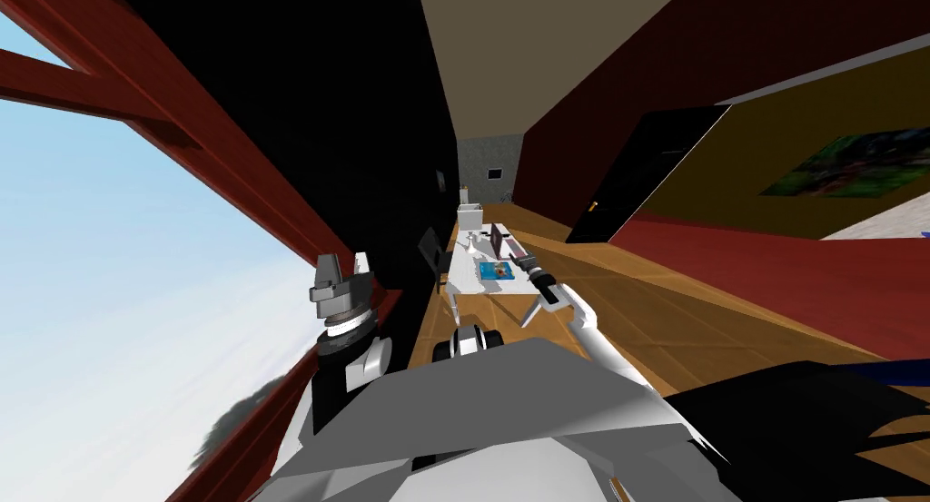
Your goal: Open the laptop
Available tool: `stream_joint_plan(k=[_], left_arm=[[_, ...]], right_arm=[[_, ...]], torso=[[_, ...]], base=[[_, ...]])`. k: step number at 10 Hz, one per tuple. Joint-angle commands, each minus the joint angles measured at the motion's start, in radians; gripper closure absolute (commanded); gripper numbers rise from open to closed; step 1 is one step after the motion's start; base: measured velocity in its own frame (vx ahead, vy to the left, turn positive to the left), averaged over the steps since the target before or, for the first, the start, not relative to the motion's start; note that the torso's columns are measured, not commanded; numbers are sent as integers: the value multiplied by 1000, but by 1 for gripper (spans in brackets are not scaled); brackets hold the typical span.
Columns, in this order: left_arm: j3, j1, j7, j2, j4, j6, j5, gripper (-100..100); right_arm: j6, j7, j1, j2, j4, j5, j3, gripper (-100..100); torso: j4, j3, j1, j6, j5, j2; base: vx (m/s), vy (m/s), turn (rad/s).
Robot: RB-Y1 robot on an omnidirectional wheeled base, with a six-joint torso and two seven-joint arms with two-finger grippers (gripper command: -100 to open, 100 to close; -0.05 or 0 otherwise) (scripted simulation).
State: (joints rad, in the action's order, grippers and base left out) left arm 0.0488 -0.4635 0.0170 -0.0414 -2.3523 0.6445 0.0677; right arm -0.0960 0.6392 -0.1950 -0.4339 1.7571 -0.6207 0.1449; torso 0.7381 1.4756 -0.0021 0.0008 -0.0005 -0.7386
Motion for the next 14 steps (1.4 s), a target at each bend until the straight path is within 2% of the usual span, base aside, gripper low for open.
stream_joint_plan(k=[1, 3, 4, 6, 7, 11, 14], left_arm=[[0, 0, 0, 0, 0, 0, 0, 0], [0, 0, 0, 0, 0, 0, 0, 0], [0, 0, 0, 0, 0, 0, 0, 0], [0, 0, 0, 0, 0, 0, 0, 0], [0, 0, 0, 0, 0, 0, 0, 0], [0, 0, 0, 0, 0, 0, 0, 0], [0, 0, 0, 0, 0, 0, 0, 0]], right_arm=[[27, 71, 25, -39, -67, -71, 20, -100], [55, 123, 55, -76, -127, -129, 35, -100], [55, 129, 55, -76, -130, -131, 35, -100], [82, 183, 82, -110, -187, -186, 48, -100], [82, 183, 82, -110, -187, -186, 48, -100], [126, 273, 128, -172, -279, -279, 71, -100], [148, 320, 151, -209, -323, -327, 82, -100]], torso=[[0, 0, -1, -1, 0, 0], [0, 1, 5, -1, 1, 1], [0, 1, 4, -1, 1, 1], [0, -1, -1, -1, 0, -1], [0, 0, 1, -1, 0, 1], [0, 1, 4, -1, 1, 2], [0, 0, 1, -1, 0, -1]], base=[[46, 87, 140], [62, 131, 160], [37, 77, 24], [40, 59, 110], [36, 47, 38], [47, 72, 99], [36, 70, 79]])
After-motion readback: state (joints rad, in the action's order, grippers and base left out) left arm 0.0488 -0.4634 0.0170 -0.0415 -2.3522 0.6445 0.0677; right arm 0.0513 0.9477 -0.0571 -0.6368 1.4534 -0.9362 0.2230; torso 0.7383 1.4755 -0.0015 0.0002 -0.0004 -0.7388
